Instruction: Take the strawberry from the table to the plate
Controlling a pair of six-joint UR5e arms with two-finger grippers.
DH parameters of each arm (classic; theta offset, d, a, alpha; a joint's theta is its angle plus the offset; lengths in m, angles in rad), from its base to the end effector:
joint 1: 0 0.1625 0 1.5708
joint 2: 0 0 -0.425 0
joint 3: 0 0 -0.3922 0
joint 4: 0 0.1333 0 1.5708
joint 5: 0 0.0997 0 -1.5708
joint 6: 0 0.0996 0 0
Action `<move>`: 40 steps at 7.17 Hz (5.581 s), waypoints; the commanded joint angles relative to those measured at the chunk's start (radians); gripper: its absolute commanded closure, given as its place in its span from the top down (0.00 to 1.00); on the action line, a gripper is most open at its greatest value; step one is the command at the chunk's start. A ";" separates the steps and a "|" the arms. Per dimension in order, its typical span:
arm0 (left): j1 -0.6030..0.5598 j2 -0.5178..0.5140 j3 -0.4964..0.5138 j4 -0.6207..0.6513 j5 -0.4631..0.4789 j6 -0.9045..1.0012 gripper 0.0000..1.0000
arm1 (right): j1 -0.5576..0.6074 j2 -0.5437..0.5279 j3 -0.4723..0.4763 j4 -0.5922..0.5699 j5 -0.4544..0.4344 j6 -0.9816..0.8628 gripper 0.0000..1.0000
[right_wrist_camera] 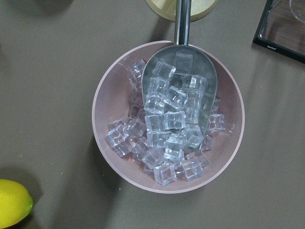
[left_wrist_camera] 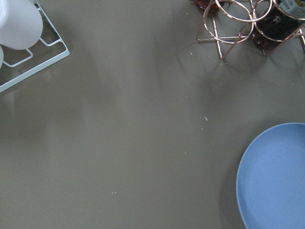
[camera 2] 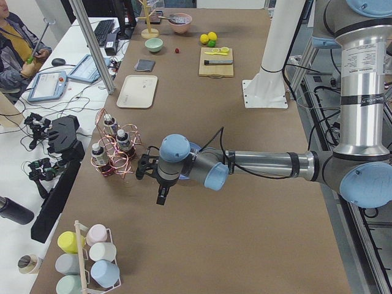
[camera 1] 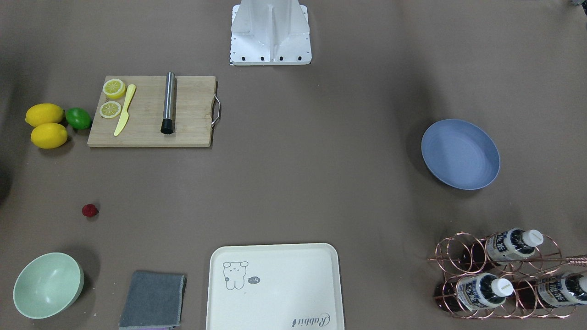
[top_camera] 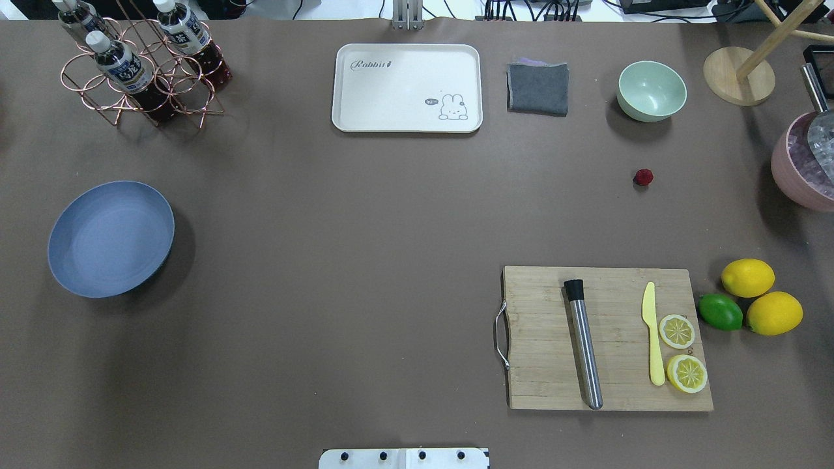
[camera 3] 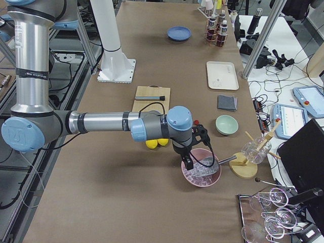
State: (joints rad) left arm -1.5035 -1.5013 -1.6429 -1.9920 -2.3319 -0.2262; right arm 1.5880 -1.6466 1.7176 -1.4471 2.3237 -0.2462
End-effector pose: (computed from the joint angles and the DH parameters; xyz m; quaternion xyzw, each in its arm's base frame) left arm -0.0320 -0.4865 0.6102 0.1401 0.3878 0.0058 0.9110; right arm 0.0733 -0.4697 0.6105 0.1377 -0.3508 -0.1412 0.9154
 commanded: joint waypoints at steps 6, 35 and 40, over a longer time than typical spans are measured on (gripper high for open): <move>0.017 0.021 -0.024 -0.007 0.039 0.014 0.98 | -0.006 0.010 -0.028 0.001 -0.004 0.024 1.00; 0.460 -0.111 0.179 -0.300 0.157 -0.386 0.92 | -0.282 0.059 -0.013 0.283 -0.007 0.478 1.00; 0.474 -0.108 0.213 -0.337 0.149 -0.401 0.00 | -0.286 0.054 -0.007 0.283 -0.006 0.479 1.00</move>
State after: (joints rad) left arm -1.0304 -1.6137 -1.4308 -2.3257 -2.1808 -0.6271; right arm 1.3035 -1.5915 1.7088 -1.1643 2.3176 0.2318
